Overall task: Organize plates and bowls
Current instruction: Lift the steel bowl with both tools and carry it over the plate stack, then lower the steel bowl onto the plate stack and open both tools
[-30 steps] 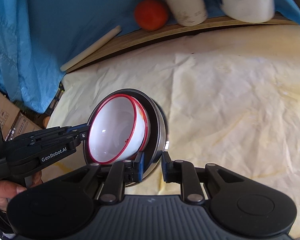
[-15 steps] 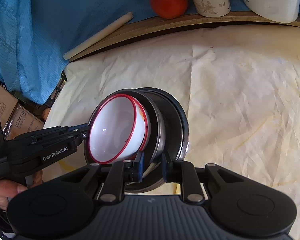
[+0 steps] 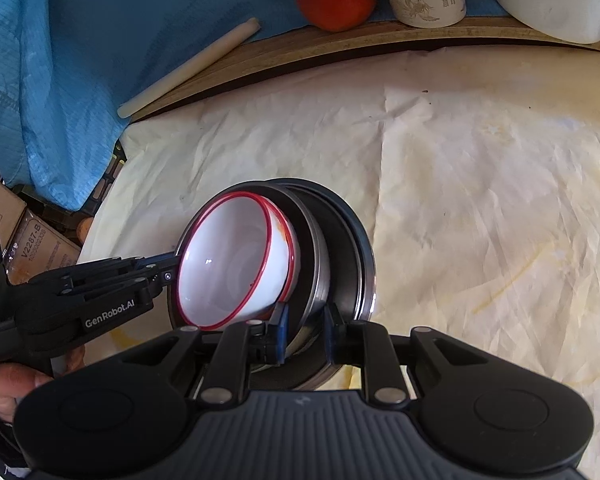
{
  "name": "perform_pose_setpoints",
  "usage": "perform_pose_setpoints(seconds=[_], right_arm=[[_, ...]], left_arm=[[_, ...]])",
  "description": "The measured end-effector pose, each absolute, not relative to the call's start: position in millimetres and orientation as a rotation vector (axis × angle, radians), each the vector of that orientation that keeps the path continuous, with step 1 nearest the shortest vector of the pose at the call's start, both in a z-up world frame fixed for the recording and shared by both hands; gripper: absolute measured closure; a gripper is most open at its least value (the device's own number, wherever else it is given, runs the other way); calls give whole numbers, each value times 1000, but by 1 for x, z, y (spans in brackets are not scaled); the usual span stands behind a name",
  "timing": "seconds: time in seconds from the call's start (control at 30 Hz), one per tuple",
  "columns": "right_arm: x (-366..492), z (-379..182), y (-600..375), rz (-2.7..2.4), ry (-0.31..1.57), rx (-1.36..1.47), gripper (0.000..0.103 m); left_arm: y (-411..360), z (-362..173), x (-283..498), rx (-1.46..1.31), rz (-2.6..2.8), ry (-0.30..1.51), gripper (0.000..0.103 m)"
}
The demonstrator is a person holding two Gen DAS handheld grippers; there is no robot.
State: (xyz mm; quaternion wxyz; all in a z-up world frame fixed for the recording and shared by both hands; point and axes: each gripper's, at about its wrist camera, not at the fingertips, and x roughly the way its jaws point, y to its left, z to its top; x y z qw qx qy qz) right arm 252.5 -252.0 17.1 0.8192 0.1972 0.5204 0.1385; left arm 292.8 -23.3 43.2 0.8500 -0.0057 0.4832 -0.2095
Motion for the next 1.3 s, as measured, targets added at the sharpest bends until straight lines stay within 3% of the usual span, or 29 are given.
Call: perform_pose_setpoints(seconds=[0.97, 1.3], right_arm=[[242, 16, -249, 342, 1003, 353, 78], [232, 18, -242, 335, 922, 278, 77]], left_arm=[[-26, 43, 282, 7, -389, 923, 96], [-21, 41, 269, 9, -340, 855, 80]])
